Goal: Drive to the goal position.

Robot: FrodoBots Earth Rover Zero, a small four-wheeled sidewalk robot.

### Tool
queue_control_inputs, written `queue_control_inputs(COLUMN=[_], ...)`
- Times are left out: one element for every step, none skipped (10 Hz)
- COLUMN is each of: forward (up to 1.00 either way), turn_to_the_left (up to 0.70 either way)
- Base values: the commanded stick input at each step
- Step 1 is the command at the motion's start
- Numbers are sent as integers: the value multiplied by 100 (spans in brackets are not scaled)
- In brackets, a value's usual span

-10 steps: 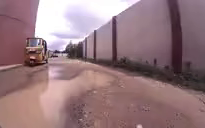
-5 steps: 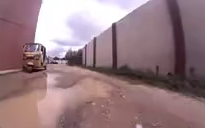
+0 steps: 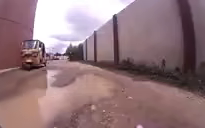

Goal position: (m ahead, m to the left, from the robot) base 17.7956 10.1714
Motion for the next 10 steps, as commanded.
queue_control_inputs(forward=[50,50,50,50,50,50,50,50,50,50], turn_to_the_left=[-1,-1,-1,-1,-1,-1,-1,-1,-1,-1])
